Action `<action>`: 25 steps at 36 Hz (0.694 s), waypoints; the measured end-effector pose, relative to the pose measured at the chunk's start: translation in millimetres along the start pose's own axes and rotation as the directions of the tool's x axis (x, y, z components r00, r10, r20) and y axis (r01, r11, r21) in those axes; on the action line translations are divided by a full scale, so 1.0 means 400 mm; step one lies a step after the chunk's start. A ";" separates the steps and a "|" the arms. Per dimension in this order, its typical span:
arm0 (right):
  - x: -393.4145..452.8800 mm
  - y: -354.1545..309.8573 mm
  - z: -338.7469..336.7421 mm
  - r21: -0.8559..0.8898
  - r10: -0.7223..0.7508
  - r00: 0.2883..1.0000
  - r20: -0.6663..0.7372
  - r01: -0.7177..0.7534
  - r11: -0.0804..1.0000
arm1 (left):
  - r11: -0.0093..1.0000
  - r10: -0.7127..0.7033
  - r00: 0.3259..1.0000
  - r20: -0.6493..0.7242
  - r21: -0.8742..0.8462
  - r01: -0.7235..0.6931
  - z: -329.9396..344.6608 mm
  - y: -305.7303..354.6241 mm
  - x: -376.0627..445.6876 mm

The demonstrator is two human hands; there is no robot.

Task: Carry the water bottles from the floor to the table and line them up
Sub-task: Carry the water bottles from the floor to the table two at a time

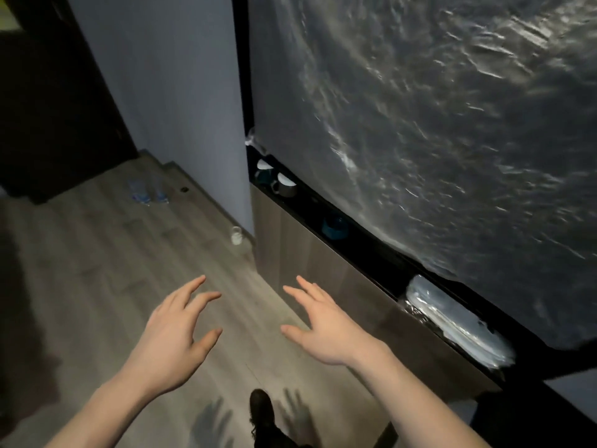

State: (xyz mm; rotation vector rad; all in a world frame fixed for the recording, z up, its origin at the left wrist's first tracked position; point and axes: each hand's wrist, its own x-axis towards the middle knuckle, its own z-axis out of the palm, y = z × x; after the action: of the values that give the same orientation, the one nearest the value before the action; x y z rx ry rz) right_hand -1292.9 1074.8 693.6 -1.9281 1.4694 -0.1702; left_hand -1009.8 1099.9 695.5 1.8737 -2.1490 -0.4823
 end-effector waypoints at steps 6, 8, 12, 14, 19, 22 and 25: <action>0.260 -0.067 -0.073 -0.036 -0.075 0.996 0.044 0.077 0.996 | 0.997 -0.083 0.996 -0.034 0.000 0.083 -0.089 -0.099 0.189; 0.348 -0.099 -0.095 -0.073 -0.098 0.992 0.074 0.104 0.992 | 0.994 -0.111 0.993 -0.049 0.003 0.112 -0.117 -0.135 0.242; 0.490 -0.175 -0.117 -0.089 -0.150 0.981 0.126 0.162 0.983 | 0.979 -0.202 0.978 -0.056 -0.017 0.202 -0.167 -0.214 0.306; 0.562 -0.213 -0.123 -0.095 -0.173 0.975 0.142 0.188 0.978 | 0.972 -0.235 0.970 -0.053 -0.032 0.234 -0.187 -0.258 0.339; 0.740 -0.301 -0.122 -0.142 -0.199 0.966 0.167 0.224 0.964 | 0.954 -0.299 0.954 -0.020 -0.041 0.298 -0.242 -0.391 0.432; 0.847 -0.357 -0.111 -0.153 -0.205 0.966 0.158 0.229 0.961 | 0.943 -0.328 0.945 -0.002 -0.058 0.327 -0.285 -0.478 0.500; 0.959 -0.422 -0.090 -0.176 -0.208 0.965 0.157 0.234 0.956 | 0.942 -0.328 0.945 0.005 -0.072 0.327 -0.335 -0.582 0.567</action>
State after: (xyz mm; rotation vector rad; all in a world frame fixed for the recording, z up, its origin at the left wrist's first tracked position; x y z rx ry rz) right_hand -1042.4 737.3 706.5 -2.2140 1.2147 0.0058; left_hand -777.7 836.8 717.5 2.1967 -1.7913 -0.6079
